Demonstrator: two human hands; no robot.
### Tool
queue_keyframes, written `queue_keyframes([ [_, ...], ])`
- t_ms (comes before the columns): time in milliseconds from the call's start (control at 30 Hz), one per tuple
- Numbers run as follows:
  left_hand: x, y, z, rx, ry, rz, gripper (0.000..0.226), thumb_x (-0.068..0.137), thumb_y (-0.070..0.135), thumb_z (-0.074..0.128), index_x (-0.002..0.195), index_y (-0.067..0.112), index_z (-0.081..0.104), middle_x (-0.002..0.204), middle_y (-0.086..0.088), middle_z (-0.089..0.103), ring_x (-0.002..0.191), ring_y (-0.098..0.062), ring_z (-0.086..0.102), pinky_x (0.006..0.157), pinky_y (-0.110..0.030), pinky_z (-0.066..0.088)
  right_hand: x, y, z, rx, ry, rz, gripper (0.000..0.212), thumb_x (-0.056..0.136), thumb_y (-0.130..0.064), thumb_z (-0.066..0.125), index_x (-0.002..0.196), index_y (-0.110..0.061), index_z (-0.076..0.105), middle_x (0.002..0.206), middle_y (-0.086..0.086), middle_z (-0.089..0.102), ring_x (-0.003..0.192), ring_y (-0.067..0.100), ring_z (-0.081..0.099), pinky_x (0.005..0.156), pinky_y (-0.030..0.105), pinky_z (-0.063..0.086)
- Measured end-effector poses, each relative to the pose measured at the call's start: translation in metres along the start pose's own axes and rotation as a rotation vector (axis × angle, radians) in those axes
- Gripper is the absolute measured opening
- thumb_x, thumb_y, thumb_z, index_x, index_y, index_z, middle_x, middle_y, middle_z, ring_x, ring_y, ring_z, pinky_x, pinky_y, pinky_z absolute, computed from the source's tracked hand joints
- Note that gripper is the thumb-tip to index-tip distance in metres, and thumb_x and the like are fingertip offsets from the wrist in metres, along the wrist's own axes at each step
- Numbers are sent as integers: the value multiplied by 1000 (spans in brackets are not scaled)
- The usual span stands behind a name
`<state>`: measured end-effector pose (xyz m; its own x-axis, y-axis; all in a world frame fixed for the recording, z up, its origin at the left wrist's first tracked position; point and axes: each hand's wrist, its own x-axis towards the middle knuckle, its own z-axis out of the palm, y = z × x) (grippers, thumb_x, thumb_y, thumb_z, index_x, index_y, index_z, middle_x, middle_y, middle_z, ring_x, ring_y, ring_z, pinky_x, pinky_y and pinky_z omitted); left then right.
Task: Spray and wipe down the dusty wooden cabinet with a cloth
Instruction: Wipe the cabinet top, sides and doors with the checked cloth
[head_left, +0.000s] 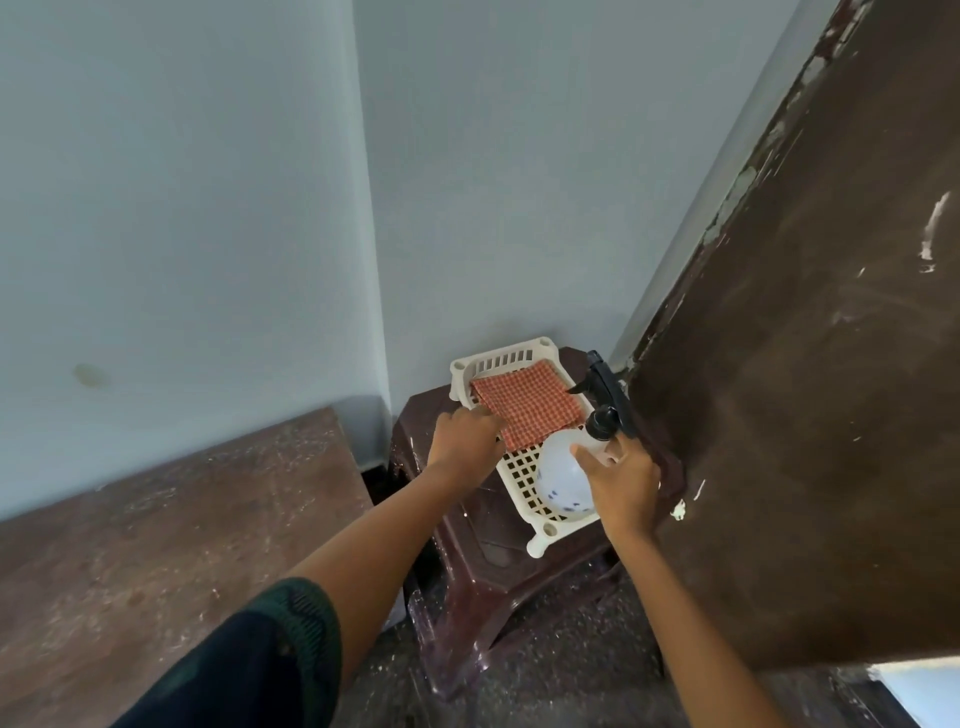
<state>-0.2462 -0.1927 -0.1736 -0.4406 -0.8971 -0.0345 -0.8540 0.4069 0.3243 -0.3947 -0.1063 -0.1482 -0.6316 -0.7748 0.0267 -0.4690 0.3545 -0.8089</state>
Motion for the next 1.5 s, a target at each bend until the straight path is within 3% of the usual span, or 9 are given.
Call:
queue_keyframes([
  [200, 27, 11, 24, 135, -6, -23, 31, 89, 16, 48, 117, 23, 61, 119, -6, 53, 117, -29, 45, 103, -47, 30, -19, 7, 0, 29, 65, -34, 64, 73, 1, 72, 132, -4, 48, 133, 15, 51, 123, 30, 48, 99, 40, 42],
  [333, 37, 9, 31, 189, 71, -14, 22, 88, 26, 54, 106, 21, 66, 115, -5, 56, 114, -28, 46, 102, -46, 32, -50, -1, 3, 8, 339, -180, 56, 68, 5, 71, 118, -9, 51, 118, 12, 46, 105, 32, 53, 81, 53, 53],
  [467, 50, 11, -3, 30, 188, 50, 22, 92, 23, 44, 96, 13, 63, 107, -7, 63, 105, -29, 55, 89, -42, 41, -69, -14, 8, 12, 375, -465, 29, 71, 7, 59, 97, -3, 62, 101, 10, 53, 90, 19, 50, 71, 43, 52],
  [633, 61, 8, -86, -432, 174, 30, 20, 92, 18, 45, 106, 11, 57, 104, -9, 67, 95, -28, 61, 82, -37, 46, -75, -35, 16, 31, 234, -603, 18, 77, 3, 50, 83, -4, 66, 84, 5, 64, 76, 16, 57, 58, 28, 50],
  [833, 11, -6, -176, -454, 221, 158, 17, 92, 20, 45, 104, 14, 56, 103, 0, 65, 89, -22, 63, 83, -44, 51, -76, -95, 30, 296, -87, -299, 27, 86, 3, 58, 112, -5, 62, 111, 5, 62, 93, 11, 61, 66, 0, 42],
  [1067, -74, -49, -264, -603, 453, 122, 5, 93, 19, 48, 92, 20, 54, 87, 9, 60, 86, -10, 61, 74, -28, 51, -106, -185, 62, 500, -138, -294, 66, 77, -38, 73, 132, -21, 41, 120, -10, 37, 115, 19, 48, 83, 28, 50],
  [1267, -167, -125, -294, -738, 420, -48, 18, 93, 15, 48, 82, 30, 52, 83, 5, 62, 82, -15, 60, 77, -38, 50, -161, -223, 83, 570, -366, -453, 26, 87, -12, 65, 86, -38, 59, 96, 1, 66, 93, 16, 62, 80, 27, 50],
  [1367, -206, -163, -290, -805, 433, -168, 12, 93, 17, 49, 84, 23, 56, 82, -1, 65, 75, -14, 61, 73, -32, 50, -191, -236, 96, 675, -526, -326, 18, 87, -7, 62, 83, -24, 65, 82, -2, 69, 79, 5, 65, 69, 16, 49],
  [1500, -251, -217, -263, -1057, 474, -437, 15, 96, 20, 43, 92, 23, 57, 89, 3, 64, 77, -9, 59, 66, -19, 46, -227, -253, 123, 831, -746, -103, 14, 88, -12, 59, 99, -18, 66, 96, -5, 72, 96, 14, 66, 84, 31, 53],
])
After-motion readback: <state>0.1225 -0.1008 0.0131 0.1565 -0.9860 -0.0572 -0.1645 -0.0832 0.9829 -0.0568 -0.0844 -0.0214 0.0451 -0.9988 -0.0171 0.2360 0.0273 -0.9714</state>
